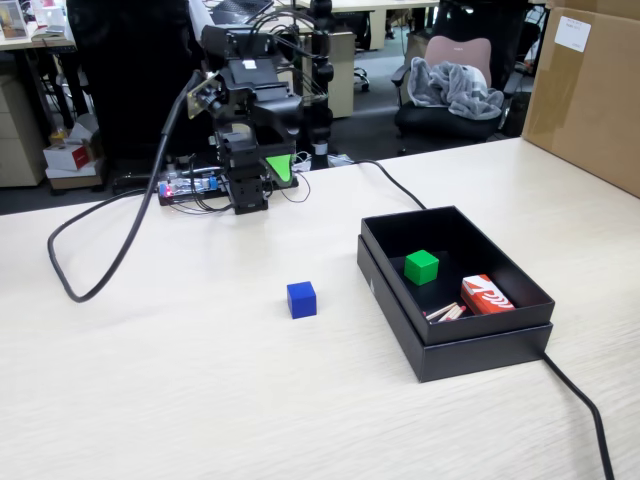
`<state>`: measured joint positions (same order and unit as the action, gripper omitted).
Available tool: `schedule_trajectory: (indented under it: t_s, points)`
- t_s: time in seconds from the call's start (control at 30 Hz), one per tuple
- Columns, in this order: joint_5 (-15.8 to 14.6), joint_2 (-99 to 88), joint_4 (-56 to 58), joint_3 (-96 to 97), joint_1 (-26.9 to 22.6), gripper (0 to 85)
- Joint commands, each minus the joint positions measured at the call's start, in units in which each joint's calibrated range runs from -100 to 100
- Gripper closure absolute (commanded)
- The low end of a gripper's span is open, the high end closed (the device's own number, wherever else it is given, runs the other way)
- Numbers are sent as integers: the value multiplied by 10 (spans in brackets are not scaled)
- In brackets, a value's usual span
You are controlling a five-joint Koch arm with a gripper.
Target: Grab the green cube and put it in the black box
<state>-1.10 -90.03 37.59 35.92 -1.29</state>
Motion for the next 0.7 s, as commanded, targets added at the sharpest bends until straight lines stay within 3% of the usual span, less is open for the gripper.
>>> schedule_trajectory:
  t_s: [0.0,0.27,0.67]
  points:
    - [4,-82,-29,19,9,375]
    - [2,-97,-86,150,31,358]
    - [31,-96,-424,468,39,379]
